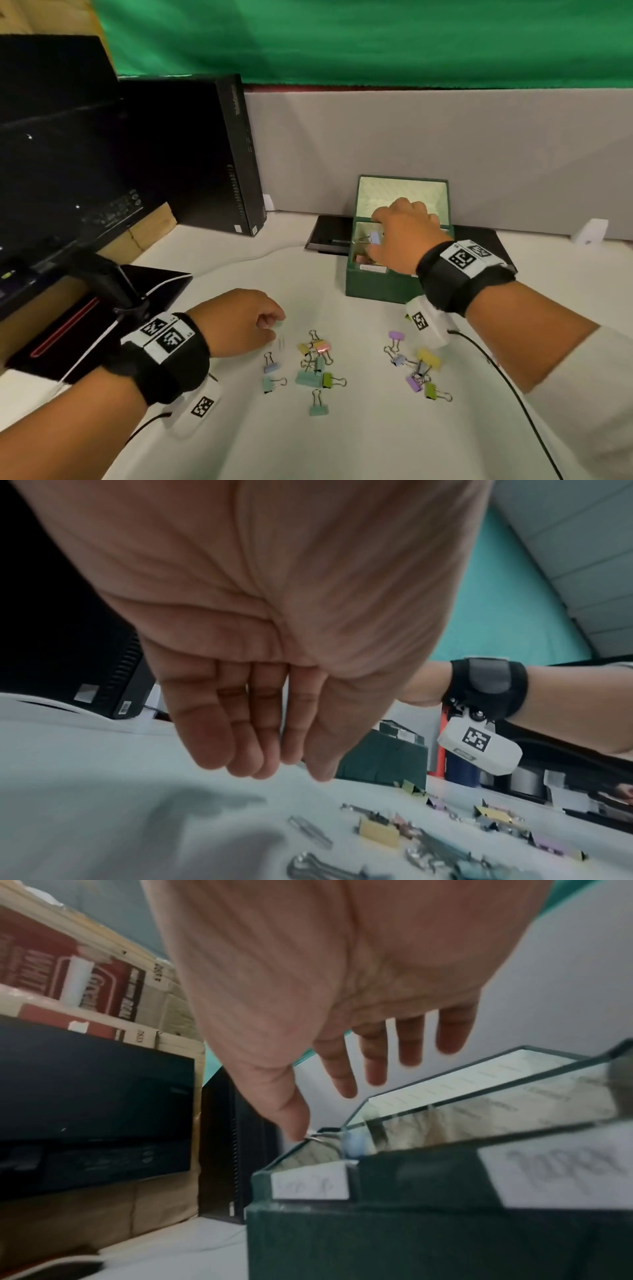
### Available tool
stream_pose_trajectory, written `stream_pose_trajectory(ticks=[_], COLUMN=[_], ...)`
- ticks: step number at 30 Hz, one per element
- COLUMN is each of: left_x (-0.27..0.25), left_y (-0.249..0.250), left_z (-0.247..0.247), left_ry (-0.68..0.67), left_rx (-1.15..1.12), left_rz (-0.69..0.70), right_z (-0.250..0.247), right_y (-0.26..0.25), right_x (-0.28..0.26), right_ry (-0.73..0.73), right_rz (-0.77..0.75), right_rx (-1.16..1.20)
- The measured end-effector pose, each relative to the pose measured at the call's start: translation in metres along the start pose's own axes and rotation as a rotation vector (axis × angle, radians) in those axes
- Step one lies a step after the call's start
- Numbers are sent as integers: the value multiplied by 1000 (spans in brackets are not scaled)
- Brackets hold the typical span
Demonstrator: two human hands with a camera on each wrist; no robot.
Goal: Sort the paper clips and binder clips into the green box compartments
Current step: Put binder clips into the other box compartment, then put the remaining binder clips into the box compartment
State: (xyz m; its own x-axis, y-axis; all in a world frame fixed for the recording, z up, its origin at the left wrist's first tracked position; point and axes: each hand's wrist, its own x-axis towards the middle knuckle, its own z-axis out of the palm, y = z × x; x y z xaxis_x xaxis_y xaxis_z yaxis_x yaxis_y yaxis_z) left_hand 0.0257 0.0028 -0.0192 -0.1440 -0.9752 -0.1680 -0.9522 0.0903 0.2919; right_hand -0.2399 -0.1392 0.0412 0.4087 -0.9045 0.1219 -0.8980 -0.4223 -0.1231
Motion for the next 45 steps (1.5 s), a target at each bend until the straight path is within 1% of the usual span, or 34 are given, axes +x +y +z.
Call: stream_pose_trajectory(ticks=[1, 2, 3, 4, 5, 6, 8, 9, 11, 13, 14, 16, 18, 20, 23, 25, 29, 31, 32, 35, 38, 40, 43, 45], left_x=[-1, -1, -1, 1, 2, 4, 7, 8, 7, 1, -3, -14, -25, -30, -29, -27, -29, -30, -31, -33, -36, -37, -37, -38], left_y=[2, 4, 8, 11, 14, 16, 20, 22, 26, 27, 25, 17, 11, 10, 13, 15, 19, 20, 20, 19, 14, 12, 19, 25], left_z=[2, 5, 8, 10, 12, 13, 15, 15, 15, 13, 12, 12, 13, 15, 17, 17, 20, 20, 20, 19, 18, 18, 18, 21], left_ry=[-13, -36, -65, -85, -90, -92, -81, -69, -44, -17, -12, -15, -44, -67, -76, -78, -117, -124, -111, -31, 49, 25, -47, -99], left_rx=[24, 51, 83, 113, 136, 143, 131, 133, 149, 152, 140, 46, -26, -52, -64, -61, -12, 19, 24, -3, -80, -116, -100, -93], left_rz=[-14, -24, -21, -8, -5, -4, -15, -25, -37, -52, -71, -114, -106, -75, -40, -44, -63, -54, -42, -17, -14, -28, -50, -53], right_z=[1, 3, 5, 9, 14, 19, 29, 34, 45, 53, 55, 57, 59, 59, 56, 53, 42, 38, 38, 42, 47, 50, 57, 58], right_y=[-6, -14, -22, -29, -35, -40, -49, -53, -62, -66, -66, -65, -63, -61, -59, -56, -47, -45, -46, -52, -61, -67, -73, -71], right_x=[-2, -7, -14, -22, -31, -41, -59, -66, -74, -76, -75, -72, -69, -68, -68, -69, -72, -73, -73, -77, -77, -76, -74, -72], right_ry=[12, 39, 55, 32, -46, -159, -368, -425, -470, -475, -465, -440, -420, -414, -425, -429, -360, -388, -421, -481, -545, -561, -561, -568], right_rz=[-21, -72, -151, -249, -345, -426, -526, -556, -610, -641, -638, -613, -598, -579, -545, -522, -440, -372, -367, -383, -333, -307, -349, -362], right_rx=[-56, -81, -79, -64, -35, 2, 37, 29, -3, -12, 0, 14, 0, -7, 4, 54, 216, 267, 250, 64, 9, 14, 1, 46])
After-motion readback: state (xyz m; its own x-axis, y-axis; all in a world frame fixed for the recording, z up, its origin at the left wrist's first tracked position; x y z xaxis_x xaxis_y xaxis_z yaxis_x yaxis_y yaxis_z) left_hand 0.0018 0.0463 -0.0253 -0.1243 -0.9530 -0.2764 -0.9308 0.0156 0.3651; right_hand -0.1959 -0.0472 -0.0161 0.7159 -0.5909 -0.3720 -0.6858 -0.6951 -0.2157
